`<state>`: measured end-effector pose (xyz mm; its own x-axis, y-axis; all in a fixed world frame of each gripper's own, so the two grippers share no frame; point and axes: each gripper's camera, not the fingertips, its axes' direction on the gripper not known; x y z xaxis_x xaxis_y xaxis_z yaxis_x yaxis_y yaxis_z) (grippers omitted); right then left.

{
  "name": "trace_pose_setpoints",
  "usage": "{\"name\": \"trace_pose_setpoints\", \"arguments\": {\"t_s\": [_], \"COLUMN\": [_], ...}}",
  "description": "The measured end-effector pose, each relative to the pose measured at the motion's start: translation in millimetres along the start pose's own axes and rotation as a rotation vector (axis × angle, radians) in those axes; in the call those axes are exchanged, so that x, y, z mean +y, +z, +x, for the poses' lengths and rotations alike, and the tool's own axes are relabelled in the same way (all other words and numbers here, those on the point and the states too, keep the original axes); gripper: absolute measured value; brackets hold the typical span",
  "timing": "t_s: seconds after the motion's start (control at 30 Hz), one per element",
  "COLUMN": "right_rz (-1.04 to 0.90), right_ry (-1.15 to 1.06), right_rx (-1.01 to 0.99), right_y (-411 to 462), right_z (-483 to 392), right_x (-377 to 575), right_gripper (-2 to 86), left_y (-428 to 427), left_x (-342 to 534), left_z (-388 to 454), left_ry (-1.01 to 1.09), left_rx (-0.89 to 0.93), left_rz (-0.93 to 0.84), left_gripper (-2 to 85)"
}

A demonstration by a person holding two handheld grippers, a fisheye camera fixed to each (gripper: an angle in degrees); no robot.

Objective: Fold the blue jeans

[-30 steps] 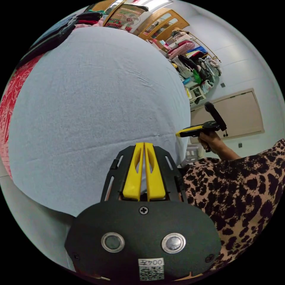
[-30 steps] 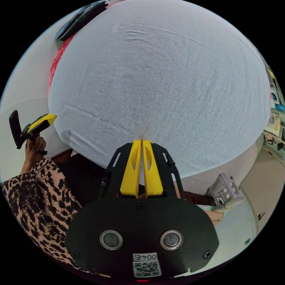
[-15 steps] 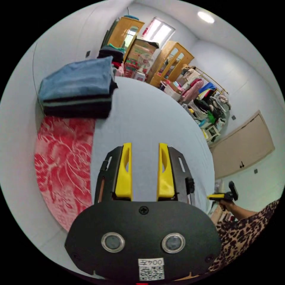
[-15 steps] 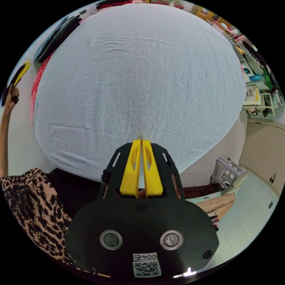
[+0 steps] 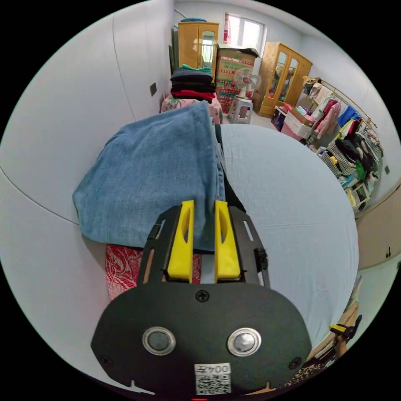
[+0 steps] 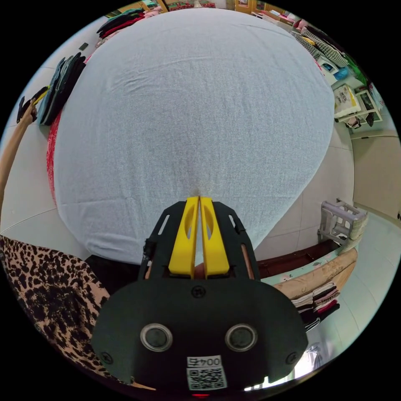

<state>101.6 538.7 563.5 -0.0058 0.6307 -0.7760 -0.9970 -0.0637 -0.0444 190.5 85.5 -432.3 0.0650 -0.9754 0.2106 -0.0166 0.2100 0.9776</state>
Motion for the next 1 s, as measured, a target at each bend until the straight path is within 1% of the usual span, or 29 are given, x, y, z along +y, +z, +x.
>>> {"name": "trace_pose_setpoints", "arguments": {"t_s": [0.03, 0.07, 0.1, 0.13, 0.17, 0.2, 0.27, 0.3, 0.33, 0.4, 0.43, 0.47, 0.5, 0.57, 0.6, 0.63, 0.7, 0.77, 0.8, 0.83, 0.87, 0.9, 0.93, 1.0], "right_rz": [0.003, 0.004, 0.007, 0.008, 0.009, 0.010, 0.013, 0.016, 0.022, 0.030, 0.033, 0.035, 0.036, 0.036, 0.036, 0.034, 0.035, 0.042, 0.051, 0.061, 0.065, 0.071, 0.073, 0.074], "right_ry": [0.000, 0.000, 0.000, -0.003, -0.005, -0.009, -0.015, -0.025, -0.041, -0.059, -0.072, -0.076, -0.078, -0.075, -0.070, -0.071, -0.077, -0.102, -0.116, -0.121, -0.119, -0.111, -0.100, -0.090], "right_rx": [0.005, 0.006, 0.008, 0.009, 0.008, 0.003, -0.005, -0.005, 0.000, 0.010, 0.016, 0.015, 0.008, -0.016, -0.037, -0.053, -0.070, -0.070, -0.066, -0.063, -0.063, -0.064, -0.066, -0.065], "right_y": [-1.7, -2.4, -4.0, -5.5, -6.2, -7.6, -9.6, -10.8, -11.8, -13.3, -14.2, -14.6, -15.5, -16.9, -17.7, -18.3, -19.2, -19.9, -20.3, -20.7, -20.9, -21.2, -21.5, -21.9], "right_z": [0.0, 0.1, 0.6, 1.3, 1.9, 3.4, 6.1, 7.1, 7.3, 7.6, 8.0, 8.7, 11.0, 16.5, 20.8, 24.4, 28.8, 30.9, 31.6, 32.6, 33.2, 34.6, 36.2, 37.8], "right_x": [1.2, 1.9, 3.0, 4.0, 4.5, 5.3, 6.9, 8.3, 10.1, 12.8, 14.2, 14.9, 15.9, 17.0, 17.6, 18.0, 19.0, 21.3, 23.4, 25.4, 26.3, 27.6, 28.4, 29.0], "right_gripper": [-0.5, -0.5, -0.5, -0.5, -0.5, -0.5, -0.5, -0.5, -0.5, -0.4, -0.4, -0.4, -0.4, -0.4, -0.4, -0.4, -0.4, -0.4, -0.4, -0.4, -0.4, -0.4, -0.3, -0.3], "left_y": [-5.3, -12.6, -16.9, -24.3, -35.5, -44.1, -83.9, -95.5, -119.1, -155.3, -180.8, -207.7, -221.2, -275.0, -284.7, -297.6, -301.7, -282.9, -275.0, -256.7, -236.8, -225.9, -203.9, -172.4], "left_x": [-2.8, -4.4, -4.4, -4.0, -1.5, 1.0, 11.4, 13.6, 16.5, 20.3, 26.9, 35.9, 39.3, 56.7, 62.0, 72.7, 91.1, 117.3, 122.1, 127.7, 127.7, 125.5, 117.0, 99.7], "left_z": [-10.3, -20.4, -26.0, -37.6, -50.5, -56.6, -77.2, -81.1, -87.2, -86.9, -85.7, -87.8, -86.3, -61.9, -54.8, -39.3, -19.5, -3.7, -0.5, 3.8, 6.2, 6.3, 6.0, 8.6], "left_ry": [-0.028, -0.032, -0.044, -0.070, -0.099, -0.108, -0.101, -0.074, -0.035, 0.041, 0.124, 0.185, 0.200, 0.317, 0.332, 0.339, 0.296, 0.183, 0.163, 0.115, 0.068, 0.036, -0.011, -0.040], "left_rx": [0.024, 0.085, 0.109, 0.171, 0.250, 0.285, 0.400, 0.441, 0.566, 0.546, 0.614, 0.828, 0.875, 0.899, 0.921, 0.914, 0.780, 0.463, 0.384, 0.266, 0.194, 0.178, 0.181, 0.208], "left_rz": [-0.004, 0.006, 0.014, 0.025, 0.065, 0.108, 0.266, 0.303, 0.372, 0.401, 0.467, 0.582, 0.612, 0.670, 0.674, 0.649, 0.606, 0.567, 0.555, 0.528, 0.503, 0.481, 0.421, 0.347], "left_gripper": [3.8, 2.3, 1.9, 1.3, 0.9, 0.7, 0.3, 0.2, 0.2, 0.1, 0.1, 0.1, 0.1, 0.3, 0.4, 0.7, 1.2, 3.0, 3.6, 8.4, 13.0, 15.2, 18.2, 20.2]}}
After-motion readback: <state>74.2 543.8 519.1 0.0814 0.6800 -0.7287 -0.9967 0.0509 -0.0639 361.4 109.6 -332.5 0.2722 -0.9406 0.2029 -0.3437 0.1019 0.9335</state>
